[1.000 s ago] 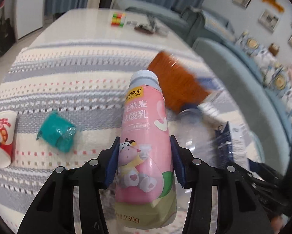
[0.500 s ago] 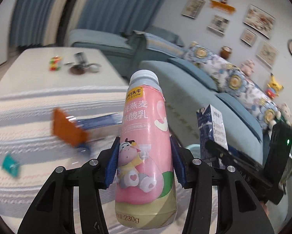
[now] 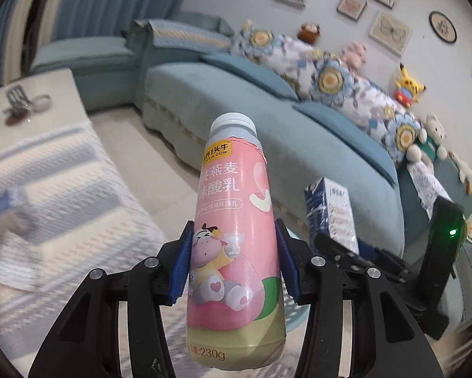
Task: Collect trash
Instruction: 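Carry the yogurt bottle and milk carton to the wastebasket and release both, then move both tools back over the table toward the remaining trash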
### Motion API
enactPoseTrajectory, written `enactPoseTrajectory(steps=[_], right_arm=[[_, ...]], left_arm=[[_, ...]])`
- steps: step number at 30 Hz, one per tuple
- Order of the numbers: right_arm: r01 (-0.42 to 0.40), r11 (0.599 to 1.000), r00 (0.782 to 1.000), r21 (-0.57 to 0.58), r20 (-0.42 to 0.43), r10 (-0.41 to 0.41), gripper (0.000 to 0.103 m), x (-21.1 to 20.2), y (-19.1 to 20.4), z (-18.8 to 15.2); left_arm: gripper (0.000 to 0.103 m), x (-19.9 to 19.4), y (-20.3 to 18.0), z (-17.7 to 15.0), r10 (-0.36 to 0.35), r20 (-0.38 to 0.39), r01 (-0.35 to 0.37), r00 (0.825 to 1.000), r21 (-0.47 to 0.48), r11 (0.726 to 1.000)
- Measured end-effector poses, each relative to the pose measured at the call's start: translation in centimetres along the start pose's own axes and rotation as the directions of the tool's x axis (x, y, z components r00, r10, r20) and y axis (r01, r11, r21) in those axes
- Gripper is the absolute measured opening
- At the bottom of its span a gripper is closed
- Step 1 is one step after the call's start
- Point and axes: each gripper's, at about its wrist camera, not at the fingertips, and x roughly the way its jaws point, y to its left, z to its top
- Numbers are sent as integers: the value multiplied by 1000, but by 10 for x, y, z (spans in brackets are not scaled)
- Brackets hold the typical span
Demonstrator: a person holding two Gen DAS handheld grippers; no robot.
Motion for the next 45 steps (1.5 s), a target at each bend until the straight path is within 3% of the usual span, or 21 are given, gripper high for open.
enactPoseTrajectory(steps=[5, 10, 13, 15, 25, 31, 37, 41, 45], right_arm=[[56, 994, 988, 94, -147, -42, 56, 48, -43, -30], [55, 986, 975, 155, -223, -19, 56, 69, -57, -46], [76, 984, 972, 162, -233, -37, 58, 75, -47, -43], [69, 981, 971, 180, -236, -25, 60, 78, -48, -44], [34, 984, 984, 177, -180, -2, 60, 62, -36, -40], [-5, 995, 996, 98, -83, 14, 60, 29, -1, -23], [-84, 995, 995, -54, 45, 87, 60, -27, 65, -1], [-161, 977, 980, -143, 92, 175, 60, -61, 113, 5], [-228, 951, 966, -209, 70, 247, 60, -71, 156, 2]], left_arm=[[47, 62, -1, -23, 27, -133, -24, 991, 20, 999], [47, 82, 2, -36, 47, -183, -41, 982, 35, 999], [51, 85, -1, -36, 47, -184, -40, 982, 39, 998], [69, 79, -4, -34, 42, -155, -33, 987, 59, 998], [63, 64, -7, -33, 40, -121, -32, 992, 73, 997], [58, 28, 2, -22, 18, -68, -16, 998, 32, 999], [58, -51, 23, -13, 23, 48, -22, 999, -21, 1000], [58, -107, 51, -12, 102, 113, -99, 988, -38, 994], [66, -156, 86, -15, 219, 141, -210, 965, -73, 975]])
